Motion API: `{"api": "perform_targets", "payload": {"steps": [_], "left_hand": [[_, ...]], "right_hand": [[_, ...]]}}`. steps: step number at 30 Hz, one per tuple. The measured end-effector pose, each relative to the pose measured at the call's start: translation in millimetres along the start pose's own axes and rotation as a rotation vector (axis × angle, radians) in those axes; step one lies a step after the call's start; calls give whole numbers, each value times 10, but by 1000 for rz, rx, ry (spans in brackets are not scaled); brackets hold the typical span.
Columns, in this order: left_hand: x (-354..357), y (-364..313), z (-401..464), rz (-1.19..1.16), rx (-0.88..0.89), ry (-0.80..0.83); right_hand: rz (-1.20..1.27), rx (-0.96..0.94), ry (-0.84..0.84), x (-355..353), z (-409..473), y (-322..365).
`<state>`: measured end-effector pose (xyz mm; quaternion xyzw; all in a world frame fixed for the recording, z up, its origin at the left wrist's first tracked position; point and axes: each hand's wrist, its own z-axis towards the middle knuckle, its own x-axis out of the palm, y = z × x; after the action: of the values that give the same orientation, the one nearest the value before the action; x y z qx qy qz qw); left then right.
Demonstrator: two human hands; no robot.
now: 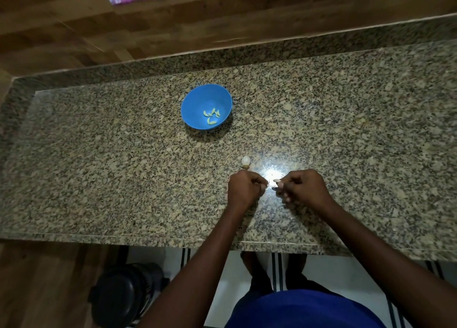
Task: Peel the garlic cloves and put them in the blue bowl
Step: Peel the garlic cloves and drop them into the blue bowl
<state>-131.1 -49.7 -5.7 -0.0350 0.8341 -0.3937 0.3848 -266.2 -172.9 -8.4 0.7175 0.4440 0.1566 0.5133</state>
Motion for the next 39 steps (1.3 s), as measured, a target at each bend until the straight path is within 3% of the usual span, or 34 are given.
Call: {"api": "perform_targets", "payload": {"steps": [5, 10, 15, 20, 23, 25, 29, 32, 34, 36, 39], "left_hand": [[16, -1, -41, -187, -42, 12], [-35, -87, -99, -527, -106, 177], [-33, -118, -131, -551, -70, 155], [-9, -150, -150, -553, -77, 117], [8, -179, -143, -538, -100, 81], [-9, -181, -131, -538, -102, 89], [-54, -163, -146, -643, -48, 180], [-52, -169, -167, -697, -12, 206], [-37, -153, -153, -632, 25, 175], [2, -123, -135, -474, 76, 115], [106, -93, -121, -323, 69, 7]], "right_hand": [[32, -24, 135, -80, -16, 36], [34, -21, 227, -146, 2, 117], [48, 10, 205, -161, -11, 137], [-561, -256, -48, -68, -53, 163], [-703, -274, -124, 5, -109, 199], [-562, -218, -65, -26, -88, 177], [317, 278, 261, -193, -19, 229], [592, 550, 372, -206, 41, 209], [631, 632, 370, -187, 48, 203], [474, 620, 297, -148, 18, 226], [1, 328, 42, -55, -13, 228]]}}
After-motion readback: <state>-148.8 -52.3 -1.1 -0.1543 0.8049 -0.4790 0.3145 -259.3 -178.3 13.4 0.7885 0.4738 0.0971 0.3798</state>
